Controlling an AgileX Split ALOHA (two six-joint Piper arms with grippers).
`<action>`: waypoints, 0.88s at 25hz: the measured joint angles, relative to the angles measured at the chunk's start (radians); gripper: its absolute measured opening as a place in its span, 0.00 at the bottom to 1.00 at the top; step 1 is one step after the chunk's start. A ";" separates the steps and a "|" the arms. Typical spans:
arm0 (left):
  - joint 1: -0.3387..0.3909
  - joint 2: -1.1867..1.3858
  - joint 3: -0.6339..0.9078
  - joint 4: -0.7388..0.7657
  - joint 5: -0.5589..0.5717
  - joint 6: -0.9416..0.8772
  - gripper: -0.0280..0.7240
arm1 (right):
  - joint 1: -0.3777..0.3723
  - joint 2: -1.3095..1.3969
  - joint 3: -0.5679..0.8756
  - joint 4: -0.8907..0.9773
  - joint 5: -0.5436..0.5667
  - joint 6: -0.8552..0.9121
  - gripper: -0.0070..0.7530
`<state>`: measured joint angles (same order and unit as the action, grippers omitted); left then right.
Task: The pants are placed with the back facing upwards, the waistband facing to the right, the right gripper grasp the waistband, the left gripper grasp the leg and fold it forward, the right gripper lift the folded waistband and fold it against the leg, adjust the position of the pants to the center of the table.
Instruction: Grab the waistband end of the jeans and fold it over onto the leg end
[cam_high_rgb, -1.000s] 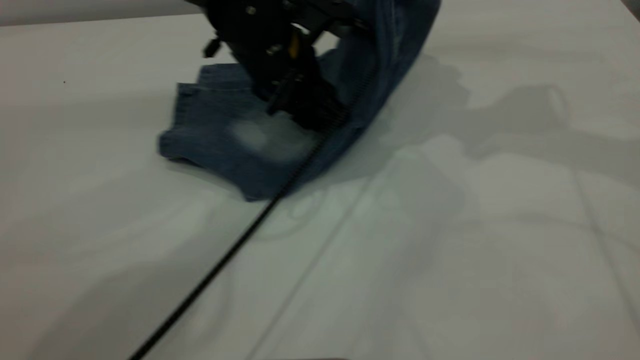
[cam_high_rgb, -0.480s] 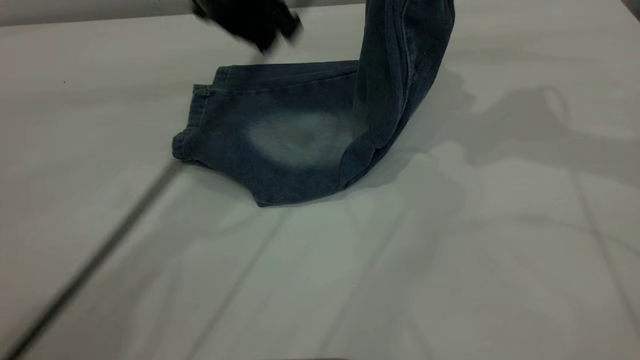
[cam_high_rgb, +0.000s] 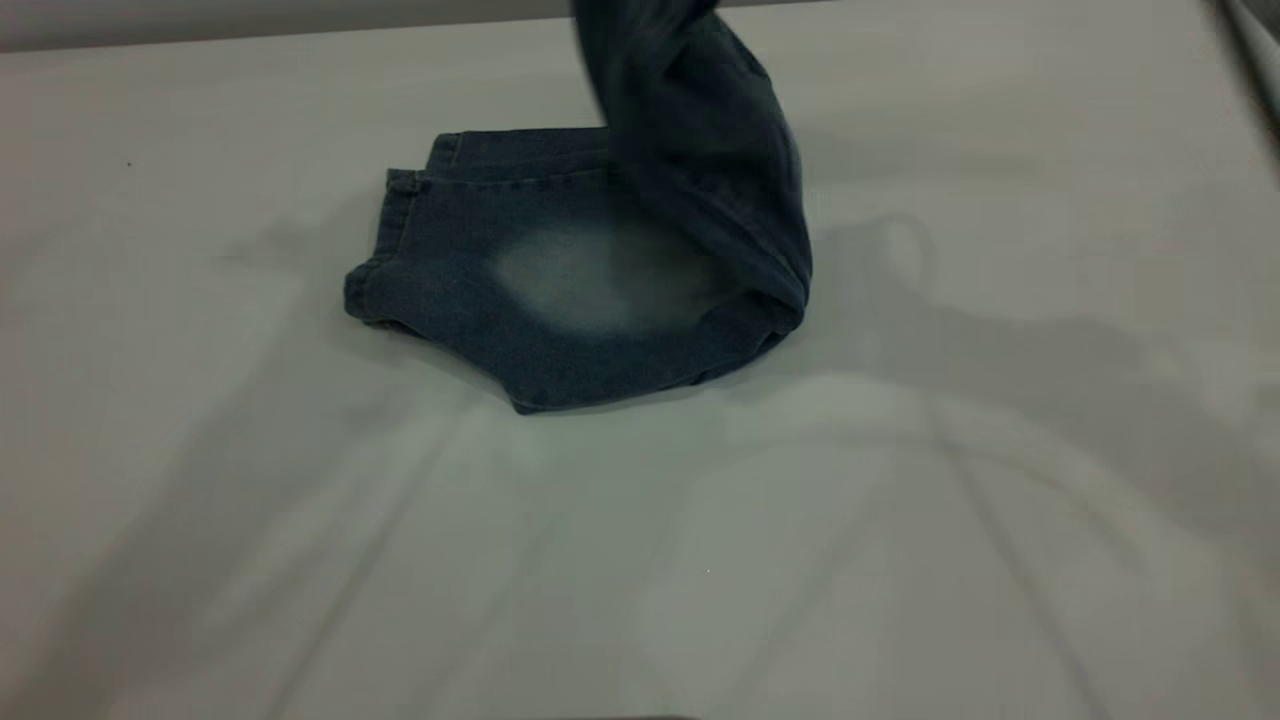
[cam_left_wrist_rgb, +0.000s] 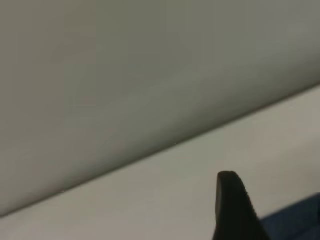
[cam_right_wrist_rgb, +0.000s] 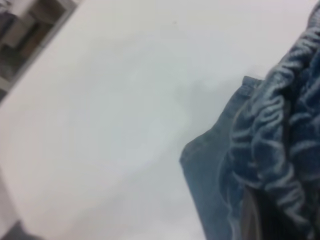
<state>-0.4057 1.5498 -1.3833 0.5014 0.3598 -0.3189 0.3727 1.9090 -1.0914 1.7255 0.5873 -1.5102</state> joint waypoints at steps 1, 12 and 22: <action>0.000 -0.025 0.000 0.000 0.015 0.000 0.51 | 0.026 0.016 0.000 0.031 -0.030 -0.035 0.07; 0.000 -0.139 0.002 -0.061 0.172 0.002 0.50 | 0.136 0.276 -0.189 0.072 -0.164 -0.151 0.11; -0.004 -0.139 0.005 -0.106 0.187 0.045 0.44 | 0.157 0.332 -0.280 0.077 -0.214 -0.129 0.68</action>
<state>-0.4099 1.4113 -1.3786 0.3956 0.5466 -0.2743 0.5301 2.2413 -1.3717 1.8029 0.3733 -1.6391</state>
